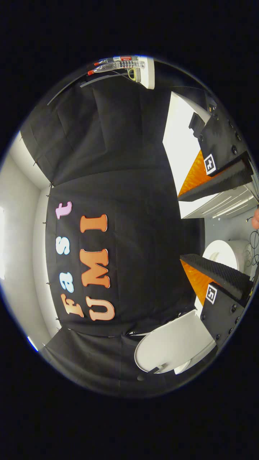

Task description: Open the toilet lid.

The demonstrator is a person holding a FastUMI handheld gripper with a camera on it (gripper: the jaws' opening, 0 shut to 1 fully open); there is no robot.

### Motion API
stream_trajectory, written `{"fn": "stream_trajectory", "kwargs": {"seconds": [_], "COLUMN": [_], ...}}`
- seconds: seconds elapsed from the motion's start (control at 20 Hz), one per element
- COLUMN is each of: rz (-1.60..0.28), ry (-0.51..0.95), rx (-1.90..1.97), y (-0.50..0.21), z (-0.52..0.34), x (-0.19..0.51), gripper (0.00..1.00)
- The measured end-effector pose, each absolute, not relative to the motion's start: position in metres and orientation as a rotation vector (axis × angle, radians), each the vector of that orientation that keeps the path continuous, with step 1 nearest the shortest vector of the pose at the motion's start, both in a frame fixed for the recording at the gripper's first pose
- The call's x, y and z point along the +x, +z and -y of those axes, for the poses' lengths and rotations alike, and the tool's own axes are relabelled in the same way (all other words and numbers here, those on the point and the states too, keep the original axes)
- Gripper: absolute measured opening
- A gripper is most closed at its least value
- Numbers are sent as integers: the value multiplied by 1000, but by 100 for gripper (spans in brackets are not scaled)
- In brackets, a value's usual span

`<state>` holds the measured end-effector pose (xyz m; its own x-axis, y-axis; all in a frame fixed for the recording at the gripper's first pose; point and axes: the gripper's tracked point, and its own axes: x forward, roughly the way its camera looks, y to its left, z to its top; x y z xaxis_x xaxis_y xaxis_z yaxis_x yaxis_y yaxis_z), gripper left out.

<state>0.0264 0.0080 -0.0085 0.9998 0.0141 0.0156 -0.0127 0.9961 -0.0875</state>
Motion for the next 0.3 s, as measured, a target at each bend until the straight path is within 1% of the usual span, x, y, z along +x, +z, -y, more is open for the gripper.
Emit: {"fn": "stream_trajectory", "kwargs": {"seconds": [0.3], "rz": [19], "ry": [-14], "rx": [-118], "y": [-14], "z": [-5], "x": [27], "gripper": [94]}}
